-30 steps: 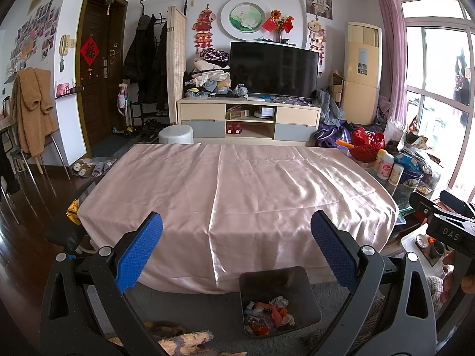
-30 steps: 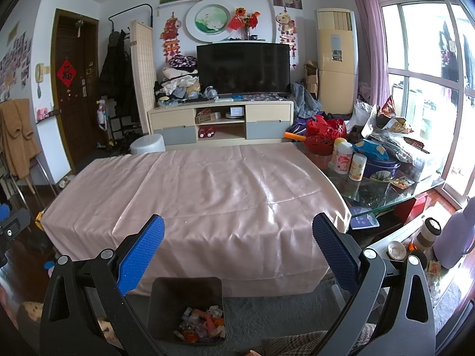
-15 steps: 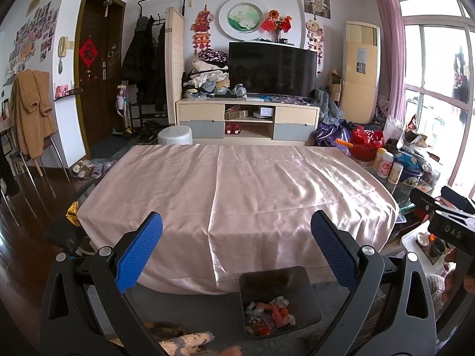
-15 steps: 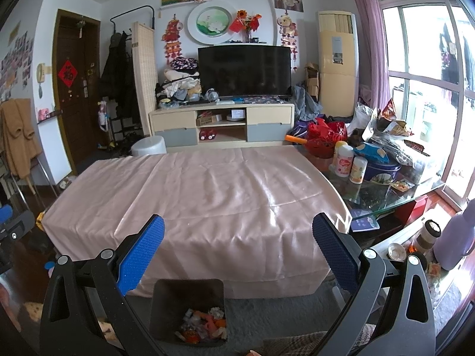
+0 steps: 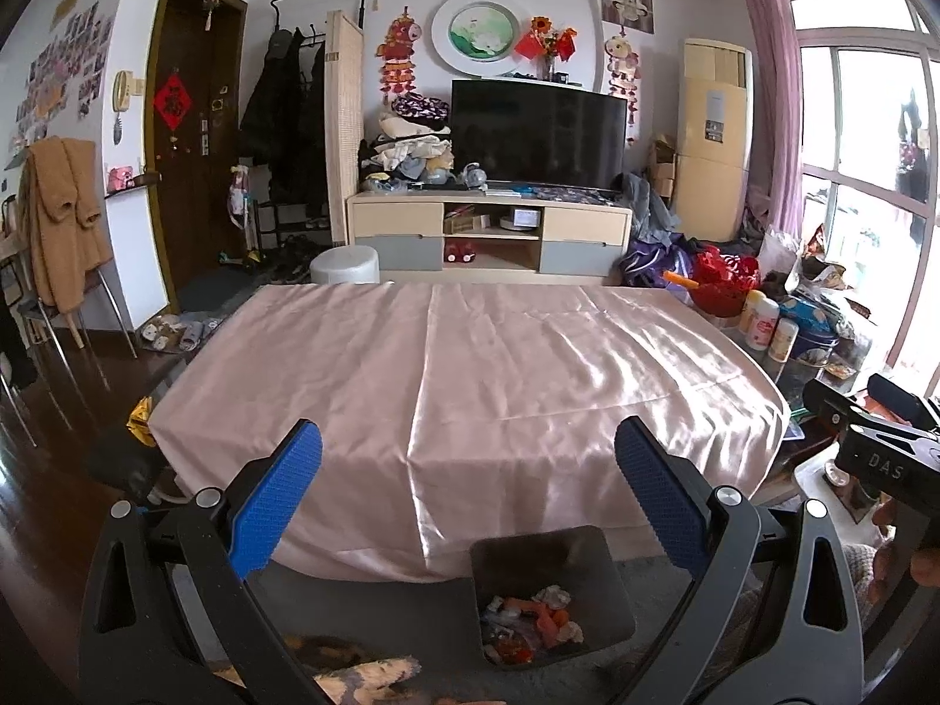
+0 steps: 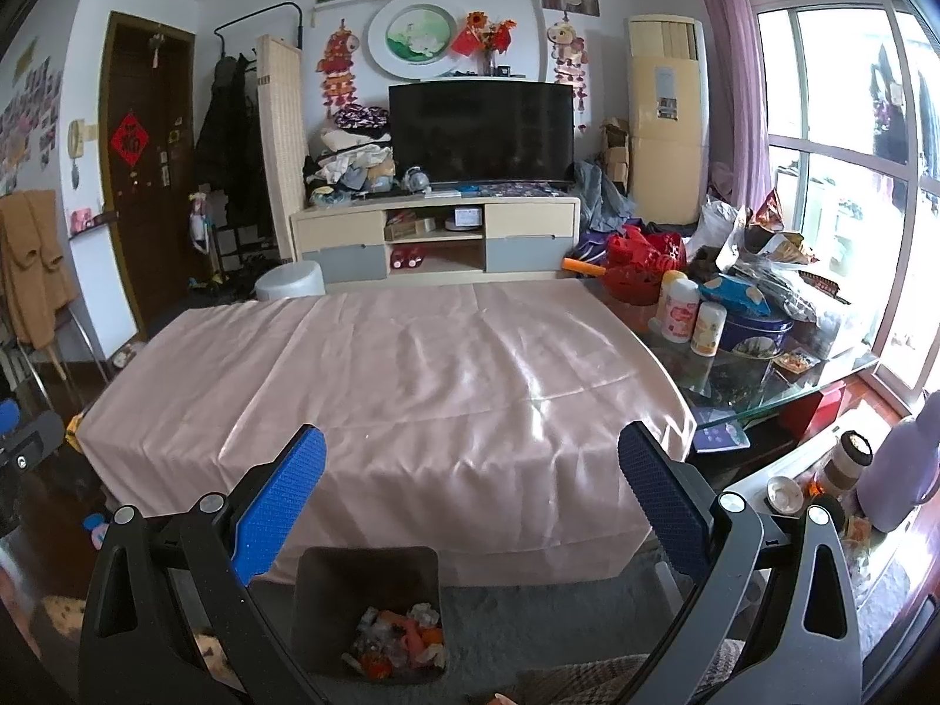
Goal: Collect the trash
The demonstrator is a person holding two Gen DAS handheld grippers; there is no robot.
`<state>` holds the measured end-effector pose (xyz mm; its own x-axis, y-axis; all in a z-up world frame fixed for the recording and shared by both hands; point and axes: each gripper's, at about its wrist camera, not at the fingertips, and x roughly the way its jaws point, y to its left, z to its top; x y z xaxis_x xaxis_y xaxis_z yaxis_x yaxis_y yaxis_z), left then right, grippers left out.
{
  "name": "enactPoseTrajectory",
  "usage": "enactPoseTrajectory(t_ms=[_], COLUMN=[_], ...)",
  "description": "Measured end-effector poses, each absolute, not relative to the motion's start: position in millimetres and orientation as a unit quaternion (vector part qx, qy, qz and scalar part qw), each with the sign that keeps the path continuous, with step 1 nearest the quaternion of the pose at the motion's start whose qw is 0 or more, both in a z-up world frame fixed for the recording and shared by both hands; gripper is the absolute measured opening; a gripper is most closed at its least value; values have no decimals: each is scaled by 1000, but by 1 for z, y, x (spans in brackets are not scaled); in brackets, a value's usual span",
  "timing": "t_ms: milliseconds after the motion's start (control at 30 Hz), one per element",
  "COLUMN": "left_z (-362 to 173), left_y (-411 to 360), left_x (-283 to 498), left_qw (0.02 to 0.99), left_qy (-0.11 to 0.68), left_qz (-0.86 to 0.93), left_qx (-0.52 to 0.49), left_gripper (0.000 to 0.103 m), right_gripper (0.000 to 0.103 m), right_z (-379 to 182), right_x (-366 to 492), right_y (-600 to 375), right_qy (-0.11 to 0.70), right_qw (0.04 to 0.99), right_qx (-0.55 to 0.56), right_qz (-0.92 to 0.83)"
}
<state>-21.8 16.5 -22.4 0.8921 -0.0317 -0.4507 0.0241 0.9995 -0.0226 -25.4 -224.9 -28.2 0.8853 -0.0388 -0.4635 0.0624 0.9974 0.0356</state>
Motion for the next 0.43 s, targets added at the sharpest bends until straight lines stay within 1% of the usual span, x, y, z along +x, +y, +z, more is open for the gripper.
enactPoseTrajectory(t_ms=[433], left_z=[-23], left_y=[16], left_x=[-22], left_qw=[973], left_qy=[231], left_qz=[4], left_qx=[-5], left_gripper=[95], right_gripper=[100], right_z=[-28], right_x=[-25], right_y=[-225], right_qy=[239], right_qw=[970], right_qx=[24], right_qz=[-26])
